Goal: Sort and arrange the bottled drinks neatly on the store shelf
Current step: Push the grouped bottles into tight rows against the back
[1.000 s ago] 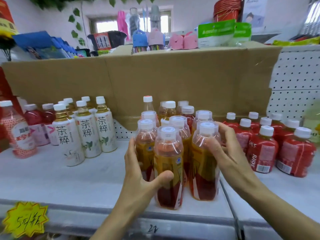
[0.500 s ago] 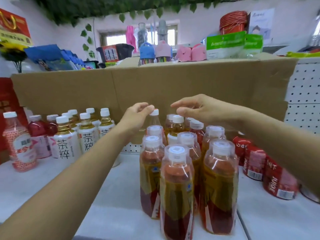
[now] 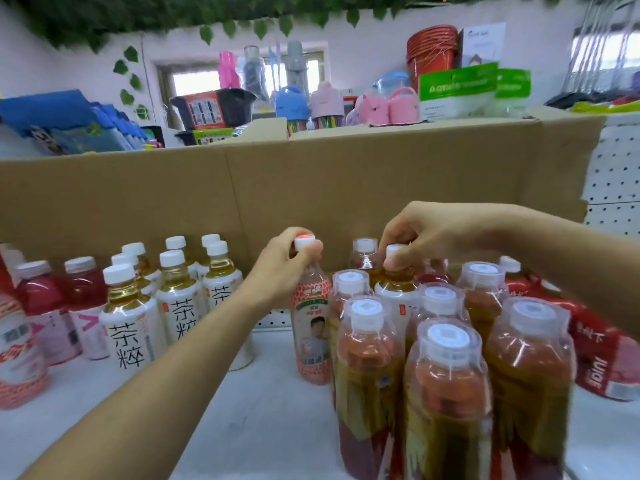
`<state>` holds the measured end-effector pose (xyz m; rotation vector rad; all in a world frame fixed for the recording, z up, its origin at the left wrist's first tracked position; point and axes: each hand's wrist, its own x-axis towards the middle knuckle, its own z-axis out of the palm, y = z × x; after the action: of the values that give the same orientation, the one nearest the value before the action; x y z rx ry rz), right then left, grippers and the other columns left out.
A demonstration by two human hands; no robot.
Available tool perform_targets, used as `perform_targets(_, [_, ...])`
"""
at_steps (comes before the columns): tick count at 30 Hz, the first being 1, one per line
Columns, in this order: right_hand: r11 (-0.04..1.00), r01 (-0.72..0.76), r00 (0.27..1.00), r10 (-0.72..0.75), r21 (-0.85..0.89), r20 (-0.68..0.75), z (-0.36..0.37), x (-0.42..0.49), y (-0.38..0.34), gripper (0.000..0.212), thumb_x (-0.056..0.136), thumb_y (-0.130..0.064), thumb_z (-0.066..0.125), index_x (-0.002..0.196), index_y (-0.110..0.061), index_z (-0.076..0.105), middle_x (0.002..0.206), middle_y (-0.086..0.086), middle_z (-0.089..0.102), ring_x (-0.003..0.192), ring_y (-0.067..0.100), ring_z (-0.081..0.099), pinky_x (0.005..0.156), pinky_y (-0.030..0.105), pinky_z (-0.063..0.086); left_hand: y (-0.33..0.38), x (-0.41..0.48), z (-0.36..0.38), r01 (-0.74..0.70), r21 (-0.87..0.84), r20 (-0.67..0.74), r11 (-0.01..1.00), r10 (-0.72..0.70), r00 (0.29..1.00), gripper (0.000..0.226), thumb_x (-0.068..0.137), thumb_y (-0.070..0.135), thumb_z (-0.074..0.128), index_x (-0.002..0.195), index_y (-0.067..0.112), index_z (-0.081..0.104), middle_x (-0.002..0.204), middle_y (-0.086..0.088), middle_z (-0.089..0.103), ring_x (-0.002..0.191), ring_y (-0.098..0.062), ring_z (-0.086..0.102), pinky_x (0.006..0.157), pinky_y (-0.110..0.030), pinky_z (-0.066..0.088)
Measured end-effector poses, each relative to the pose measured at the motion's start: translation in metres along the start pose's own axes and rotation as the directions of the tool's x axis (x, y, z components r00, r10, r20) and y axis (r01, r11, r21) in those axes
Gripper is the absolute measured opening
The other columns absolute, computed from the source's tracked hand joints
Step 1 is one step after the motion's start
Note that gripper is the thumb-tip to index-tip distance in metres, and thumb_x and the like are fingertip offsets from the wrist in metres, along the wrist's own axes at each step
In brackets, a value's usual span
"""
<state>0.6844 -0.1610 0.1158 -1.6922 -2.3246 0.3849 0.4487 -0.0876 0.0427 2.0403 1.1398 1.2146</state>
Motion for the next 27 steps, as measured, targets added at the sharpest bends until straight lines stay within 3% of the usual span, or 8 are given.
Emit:
perform_targets(2, [1.0, -0.02, 0.999, 0.02, 0.011, -0.025, 0.002, 0.005, -0.002, 0.014, 0.091, -0.027, 0.07, 0.098, -0.015, 0.072, 0.087, 0.005, 0.075, 0.075, 0.027, 0.073, 0.062, 0.035, 0.06, -0.007, -0.01, -0.014, -0.031, 0.029, -0.012, 0.999, 0.031, 0.999, 0.016, 0.099, 0.037, 0.055, 0.112, 0.027, 0.058, 0.099, 0.0, 0.07, 0.093, -0.018, 0.068, 0.082, -0.042, 0.059])
perform_targets(4, [0.999, -0.039, 0.998, 0.04, 0.014, -0.055, 0.003, 0.012, -0.004, 0.014, 0.091, -0.025, 0.07, 0.098, -0.013, 0.071, 0.087, 0.006, 0.075, 0.073, 0.025, 0.074, 0.065, 0.032, 0.06, -0.011, -0.021, -0.028, -0.036, 0.014, -0.031, 0.999, 0.037, 0.999, 0.016, 0.101, 0.035, 0.053, 0.112, 0.025, 0.057, 0.098, -0.001, 0.07, 0.093, -0.017, 0.068, 0.079, -0.036, 0.058])
perform_targets(11, [0.997, -0.074, 0.995, 0.076, 0.028, -0.066, 0.007, 0.05, -0.018, 0.013, 0.089, -0.018, 0.071, 0.1, -0.01, 0.069, 0.09, 0.01, 0.074, 0.071, 0.028, 0.074, 0.066, 0.037, 0.061, -0.016, -0.053, -0.06, -0.036, -0.032, -0.035, 0.999, 0.035, 0.999, 0.012, 0.101, 0.036, 0.048, 0.109, 0.029, 0.055, 0.097, 0.0, 0.07, 0.091, -0.011, 0.067, 0.074, -0.026, 0.053])
perform_targets(15, [0.996, -0.067, 0.998, 0.068, 0.063, -0.008, 0.011, 0.072, -0.037, 0.017, 0.085, -0.019, 0.075, 0.101, -0.015, 0.068, 0.098, 0.012, 0.074, 0.069, 0.026, 0.074, 0.07, 0.057, 0.06, -0.013, -0.065, -0.067, -0.016, -0.034, -0.032, 0.999, 0.015, 0.999, 0.016, 0.102, 0.037, 0.044, 0.112, 0.027, 0.052, 0.101, -0.002, 0.067, 0.097, -0.014, 0.065, 0.08, -0.032, 0.055])
perform_targets(16, [0.995, -0.055, 0.998, 0.055, 0.079, 0.003, 0.013, 0.077, -0.044, 0.018, 0.085, -0.019, 0.076, 0.101, -0.016, 0.069, 0.099, 0.011, 0.075, 0.071, 0.024, 0.075, 0.071, 0.056, 0.06, -0.013, -0.067, -0.069, -0.014, -0.032, -0.034, 0.999, 0.013, 0.999, 0.016, 0.102, 0.037, 0.044, 0.112, 0.027, 0.052, 0.1, -0.002, 0.067, 0.097, -0.015, 0.065, 0.081, -0.034, 0.056])
perform_targets(19, [0.991, 0.013, 1.0, -0.017, 0.133, 0.027, 0.019, 0.087, -0.067, 0.02, 0.086, -0.015, 0.075, 0.105, -0.011, 0.07, 0.102, 0.011, 0.074, 0.074, 0.021, 0.075, 0.064, 0.031, 0.06, -0.013, -0.075, -0.076, -0.017, -0.045, -0.042, 0.999, 0.015, 0.999, 0.015, 0.103, 0.037, 0.044, 0.111, 0.027, 0.051, 0.1, -0.004, 0.067, 0.097, -0.019, 0.065, 0.084, -0.04, 0.057])
perform_targets(21, [0.988, 0.042, 0.997, -0.052, 0.15, 0.062, 0.024, 0.092, -0.083, 0.022, 0.087, -0.014, 0.074, 0.108, -0.008, 0.069, 0.103, 0.012, 0.073, 0.078, 0.02, 0.075, 0.06, 0.022, 0.057, -0.014, -0.078, -0.081, -0.019, -0.042, -0.058, 0.999, 0.016, 0.998, 0.015, 0.102, 0.037, 0.044, 0.111, 0.027, 0.051, 0.1, -0.006, 0.067, 0.098, -0.021, 0.065, 0.088, -0.045, 0.055])
perform_targets(27, [0.978, 0.128, 0.978, -0.152, 0.162, 0.144, 0.033, 0.084, -0.113, 0.024, 0.087, -0.016, 0.075, 0.109, -0.009, 0.069, 0.099, 0.011, 0.075, 0.083, 0.023, 0.075, 0.068, 0.025, 0.058, -0.017, -0.086, -0.09, 0.009, -0.007, -0.157, 1.0, -0.01, 0.987, 0.02, 0.104, 0.038, 0.04, 0.114, 0.024, 0.049, 0.095, -0.003, 0.064, 0.09, -0.015, 0.063, 0.075, -0.031, 0.052])
